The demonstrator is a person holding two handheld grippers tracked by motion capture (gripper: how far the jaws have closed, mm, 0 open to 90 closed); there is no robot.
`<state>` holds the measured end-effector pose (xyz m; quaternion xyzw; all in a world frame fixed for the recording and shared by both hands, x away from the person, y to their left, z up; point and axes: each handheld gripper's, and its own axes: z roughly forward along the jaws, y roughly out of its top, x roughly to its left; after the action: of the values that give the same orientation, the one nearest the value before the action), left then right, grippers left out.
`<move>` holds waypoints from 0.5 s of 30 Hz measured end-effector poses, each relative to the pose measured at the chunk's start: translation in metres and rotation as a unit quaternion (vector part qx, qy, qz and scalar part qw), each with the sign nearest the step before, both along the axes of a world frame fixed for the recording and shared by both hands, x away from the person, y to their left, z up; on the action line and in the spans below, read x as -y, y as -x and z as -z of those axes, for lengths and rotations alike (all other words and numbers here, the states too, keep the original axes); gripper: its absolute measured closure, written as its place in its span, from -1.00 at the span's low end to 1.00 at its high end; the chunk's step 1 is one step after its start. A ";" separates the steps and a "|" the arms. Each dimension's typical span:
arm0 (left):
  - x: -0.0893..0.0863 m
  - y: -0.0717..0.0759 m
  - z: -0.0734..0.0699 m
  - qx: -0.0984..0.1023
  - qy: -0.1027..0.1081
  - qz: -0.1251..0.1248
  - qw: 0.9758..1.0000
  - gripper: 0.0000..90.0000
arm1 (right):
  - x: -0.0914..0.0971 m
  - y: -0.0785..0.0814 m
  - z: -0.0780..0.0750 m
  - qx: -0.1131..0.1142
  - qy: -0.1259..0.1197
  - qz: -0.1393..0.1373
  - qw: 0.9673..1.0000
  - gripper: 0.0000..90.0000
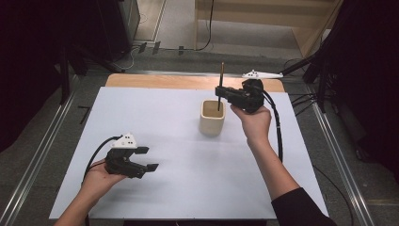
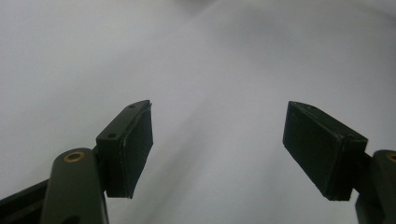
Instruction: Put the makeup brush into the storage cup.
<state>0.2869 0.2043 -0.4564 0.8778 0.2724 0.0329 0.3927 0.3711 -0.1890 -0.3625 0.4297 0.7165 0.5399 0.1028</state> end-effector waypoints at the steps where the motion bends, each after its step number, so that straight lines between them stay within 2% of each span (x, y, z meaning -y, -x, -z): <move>1: 0.000 0.000 0.000 0.000 -0.001 0.000 1.000 -0.45 | 0.000 -0.002 0.000 -0.003 0.002 0.002 1.000 0.86; 9: 0.001 0.000 0.000 0.000 -0.003 0.005 1.000 -0.44 | -0.003 -0.008 0.002 0.015 0.009 0.019 1.000 0.86; 12: 0.001 0.000 0.000 -0.001 -0.001 0.005 1.000 -0.44 | -0.006 -0.011 0.006 0.017 0.019 0.020 0.999 0.86; 15: 0.001 0.001 0.000 -0.001 0.000 0.005 1.000 -0.44 | -0.010 -0.013 0.009 0.031 0.034 0.027 0.999 0.86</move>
<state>0.2862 0.2028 -0.4564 0.8793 0.2682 0.0301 0.3924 0.3836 -0.1789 -0.3718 0.4284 0.7187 0.5256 0.1540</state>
